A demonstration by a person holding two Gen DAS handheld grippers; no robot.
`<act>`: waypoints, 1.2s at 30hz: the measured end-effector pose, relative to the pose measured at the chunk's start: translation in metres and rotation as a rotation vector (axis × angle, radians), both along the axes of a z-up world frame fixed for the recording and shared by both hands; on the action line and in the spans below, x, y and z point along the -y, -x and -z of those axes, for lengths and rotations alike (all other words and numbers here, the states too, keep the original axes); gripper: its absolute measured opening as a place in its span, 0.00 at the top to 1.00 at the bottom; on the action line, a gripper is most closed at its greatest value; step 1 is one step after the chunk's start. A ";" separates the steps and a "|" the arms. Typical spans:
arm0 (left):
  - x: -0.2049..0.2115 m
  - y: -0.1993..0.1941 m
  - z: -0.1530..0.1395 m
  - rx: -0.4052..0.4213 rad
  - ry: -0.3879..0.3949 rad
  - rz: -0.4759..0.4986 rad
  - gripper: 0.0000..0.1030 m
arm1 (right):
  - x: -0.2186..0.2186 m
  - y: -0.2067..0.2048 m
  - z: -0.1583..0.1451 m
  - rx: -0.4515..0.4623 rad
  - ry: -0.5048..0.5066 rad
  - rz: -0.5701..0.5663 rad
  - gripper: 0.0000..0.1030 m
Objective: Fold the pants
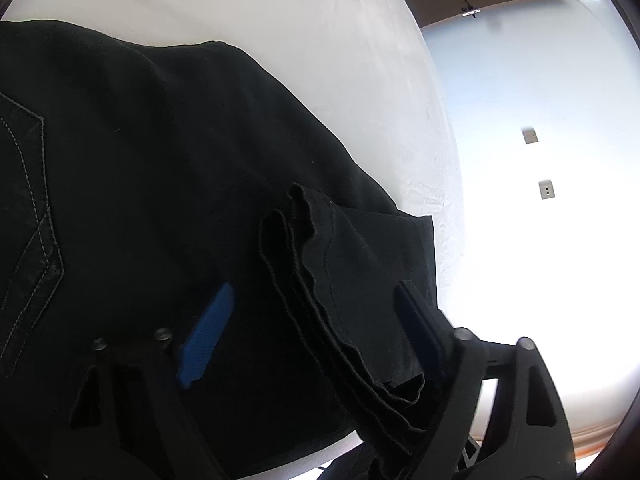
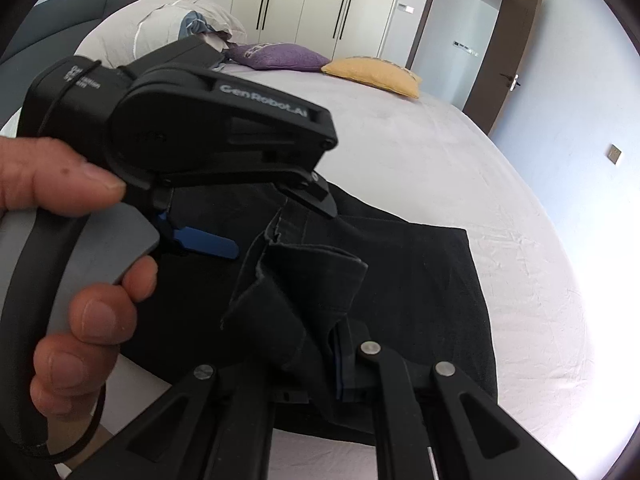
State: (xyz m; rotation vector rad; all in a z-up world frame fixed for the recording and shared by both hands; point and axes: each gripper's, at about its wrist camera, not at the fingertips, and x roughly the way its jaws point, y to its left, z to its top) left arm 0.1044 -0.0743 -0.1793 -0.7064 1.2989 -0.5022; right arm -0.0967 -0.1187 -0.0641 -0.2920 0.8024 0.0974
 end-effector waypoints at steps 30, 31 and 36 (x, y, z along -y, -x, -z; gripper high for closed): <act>-0.108 -0.037 -0.020 0.109 -0.317 0.230 0.80 | -0.128 0.005 0.054 -0.186 -0.049 -0.241 0.67; -0.115 -0.040 -0.025 0.123 -0.346 0.222 0.75 | -0.124 0.007 0.052 -0.217 -0.104 -0.252 0.59; -0.164 -0.025 -0.075 0.208 -0.499 0.128 0.74 | -0.085 0.024 0.022 -0.356 -0.418 -0.332 0.37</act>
